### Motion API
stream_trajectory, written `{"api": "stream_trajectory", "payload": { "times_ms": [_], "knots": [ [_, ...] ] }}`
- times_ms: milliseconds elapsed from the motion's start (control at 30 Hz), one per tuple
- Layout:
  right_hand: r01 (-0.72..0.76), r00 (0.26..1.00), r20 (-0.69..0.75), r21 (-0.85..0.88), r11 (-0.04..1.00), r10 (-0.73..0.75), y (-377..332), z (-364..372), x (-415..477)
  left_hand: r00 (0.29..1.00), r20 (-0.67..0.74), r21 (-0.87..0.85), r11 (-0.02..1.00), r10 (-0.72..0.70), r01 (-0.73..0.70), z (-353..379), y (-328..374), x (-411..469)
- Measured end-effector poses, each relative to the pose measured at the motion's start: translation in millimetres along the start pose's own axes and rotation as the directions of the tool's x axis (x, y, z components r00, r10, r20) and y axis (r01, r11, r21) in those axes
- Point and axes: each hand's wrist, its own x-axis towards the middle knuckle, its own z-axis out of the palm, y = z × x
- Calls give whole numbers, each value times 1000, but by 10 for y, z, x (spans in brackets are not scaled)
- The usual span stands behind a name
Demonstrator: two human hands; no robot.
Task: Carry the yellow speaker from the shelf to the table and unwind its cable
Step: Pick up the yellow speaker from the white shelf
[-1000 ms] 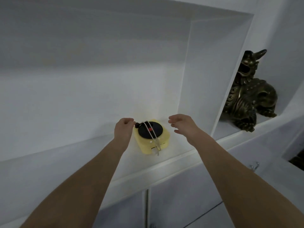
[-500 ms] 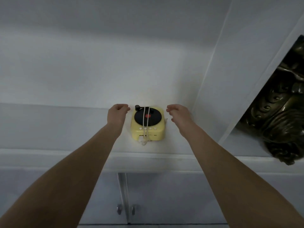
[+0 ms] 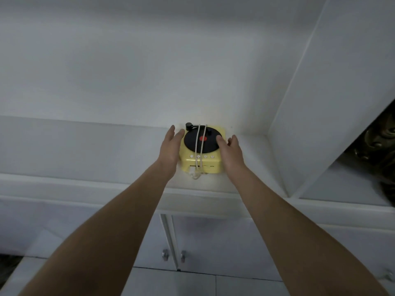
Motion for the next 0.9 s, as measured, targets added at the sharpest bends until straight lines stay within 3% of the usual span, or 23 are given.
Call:
{"api": "stream_trajectory", "payload": {
  "times_ms": [167, 433, 533, 733, 900],
  "knots": [
    [14, 1000, -17, -117, 993, -16, 40, 23, 61, 997, 44, 77, 995, -64, 60, 97, -54, -9],
    [-52, 999, 1, -289, 956, 55, 19, 8, 102, 998, 55, 255, 967, -4, -10, 121, -67, 20],
    [-77, 995, 47, -213, 974, 88, -8, 12, 74, 998, 61, 274, 962, -5, -12, 112, -78, 24],
    [-162, 985, 85, 127, 979, 152, 11, 13, 115, 999, 45, 204, 979, 11, -20, 145, -67, 9],
    [-166, 979, 145, 176, 970, 141, -15, -25, 203, 1000, 28, 121, 993, -9, 6, 141, -49, 18]
  ]
}}
